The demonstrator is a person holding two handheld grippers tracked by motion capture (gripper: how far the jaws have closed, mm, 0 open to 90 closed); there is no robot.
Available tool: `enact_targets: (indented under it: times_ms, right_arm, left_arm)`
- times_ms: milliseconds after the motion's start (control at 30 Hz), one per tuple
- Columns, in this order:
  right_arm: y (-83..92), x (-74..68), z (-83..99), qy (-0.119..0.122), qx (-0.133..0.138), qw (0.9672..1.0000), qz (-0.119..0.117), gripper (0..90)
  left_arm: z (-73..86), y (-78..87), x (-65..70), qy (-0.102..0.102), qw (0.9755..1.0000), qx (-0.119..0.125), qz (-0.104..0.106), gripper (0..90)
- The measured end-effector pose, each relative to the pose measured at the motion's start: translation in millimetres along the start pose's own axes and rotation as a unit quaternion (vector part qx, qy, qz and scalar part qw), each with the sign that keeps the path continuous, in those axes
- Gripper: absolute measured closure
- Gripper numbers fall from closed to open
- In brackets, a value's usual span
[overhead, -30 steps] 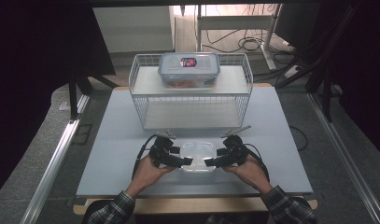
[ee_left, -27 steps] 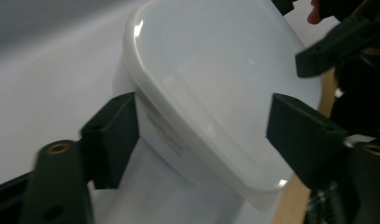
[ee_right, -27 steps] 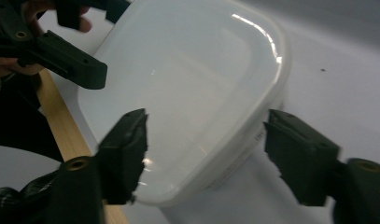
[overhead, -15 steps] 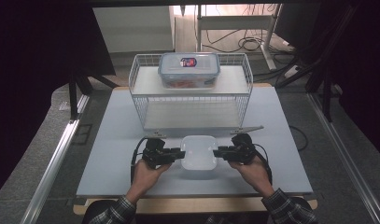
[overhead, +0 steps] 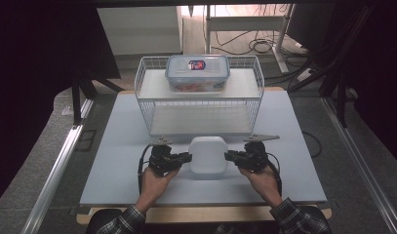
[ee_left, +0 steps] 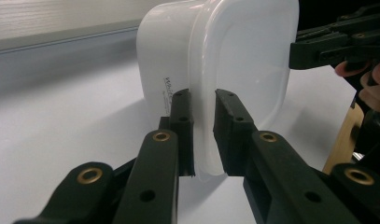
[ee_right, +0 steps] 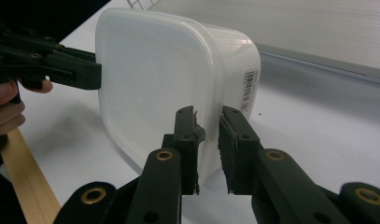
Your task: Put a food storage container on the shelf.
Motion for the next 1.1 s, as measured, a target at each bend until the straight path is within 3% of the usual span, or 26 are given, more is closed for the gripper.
enact_targets:
  times_ms: [233,367,467,1100]
  right_arm:
    - [-2.4,1.5,1.0,-0.009,0.01,0.9999,0.001,76.1]
    - [-2.4,1.3,1.1,-0.018,0.014,0.9997,0.0,78.4]
    - [-3.2,-0.2,0.4,-0.012,0.02,0.9997,0.009,78.6]
    - [18.2,-11.9,-39.6,0.027,0.07,0.9972,-0.001,78.8]
  left_arm:
    - [0.0,-5.7,-0.9,0.003,0.9999,0.004,-0.011,73.7]
    - [-0.8,-5.6,-1.2,0.005,0.9997,0.013,-0.022,77.6]
    - [-2.1,-4.8,-1.3,0.006,0.9996,0.016,-0.024,77.7]
    - [-35.2,23.3,10.3,-0.019,0.9977,0.062,-0.018,77.8]
Point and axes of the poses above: each handheld gripper's, and its own axes: y roughly backward along the jaws, z roughly out of its underside, x roughly to its right, the point moved 4 cm from there along -y, roughly forward along the jaws, and after that the axes turned 2 degrees about y, right-handed, at the moved point
